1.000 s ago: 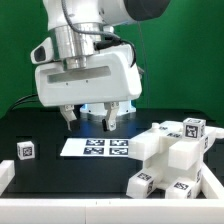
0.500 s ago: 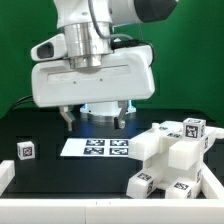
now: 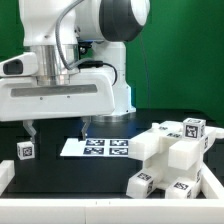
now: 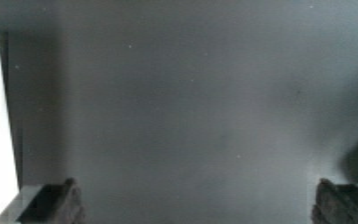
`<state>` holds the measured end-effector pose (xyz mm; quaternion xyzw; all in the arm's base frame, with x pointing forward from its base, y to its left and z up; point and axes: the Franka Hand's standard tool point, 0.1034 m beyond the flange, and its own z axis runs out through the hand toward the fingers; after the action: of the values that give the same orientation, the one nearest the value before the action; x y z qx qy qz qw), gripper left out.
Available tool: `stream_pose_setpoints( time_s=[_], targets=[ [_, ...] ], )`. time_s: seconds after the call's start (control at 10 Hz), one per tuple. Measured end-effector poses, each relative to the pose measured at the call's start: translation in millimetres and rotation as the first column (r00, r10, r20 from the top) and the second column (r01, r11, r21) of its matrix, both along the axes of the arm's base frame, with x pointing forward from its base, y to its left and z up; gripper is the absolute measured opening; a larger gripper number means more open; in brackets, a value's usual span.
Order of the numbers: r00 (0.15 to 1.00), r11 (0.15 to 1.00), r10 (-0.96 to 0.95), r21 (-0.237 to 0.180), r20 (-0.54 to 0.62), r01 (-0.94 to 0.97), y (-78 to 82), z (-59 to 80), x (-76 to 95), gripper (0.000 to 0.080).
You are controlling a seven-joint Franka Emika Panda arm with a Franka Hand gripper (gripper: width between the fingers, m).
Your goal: Assemble chair
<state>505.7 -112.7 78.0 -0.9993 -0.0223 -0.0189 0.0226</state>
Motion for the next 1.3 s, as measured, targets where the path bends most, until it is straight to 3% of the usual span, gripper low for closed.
stream_pose_setpoints(
  time_s=[0.2, 0.3, 0.5, 0.6, 0.7, 1.1, 1.3],
  targets=[
    [0.999, 1.000, -0.024, 0.015, -0.032, 0.025, 0.1, -5.6, -6.2, 0.0649],
    [0.997, 0.999, -0.037, 0.014, -0.074, 0.038, -7.6, -19.6, -19.7, 0.0649],
    [0.951, 0.997, 0.072, 0.008, -0.299, -0.073, -35.9, -35.3, -51.5, 0.0649],
    [0.931, 0.991, 0.112, -0.024, -0.347, -0.128, -52.1, -37.1, -60.6, 0.0649],
    [0.925, 0.994, 0.090, -0.026, -0.369, -0.108, -55.7, -37.7, -69.3, 0.0649],
    [0.811, 0.994, 0.089, 0.000, -0.579, -0.109, -50.7, -39.3, -74.6, 0.0649],
    [0.728, 0.985, 0.096, -0.039, -0.679, -0.166, -76.7, -29.4, -85.7, 0.0649]
  ],
)
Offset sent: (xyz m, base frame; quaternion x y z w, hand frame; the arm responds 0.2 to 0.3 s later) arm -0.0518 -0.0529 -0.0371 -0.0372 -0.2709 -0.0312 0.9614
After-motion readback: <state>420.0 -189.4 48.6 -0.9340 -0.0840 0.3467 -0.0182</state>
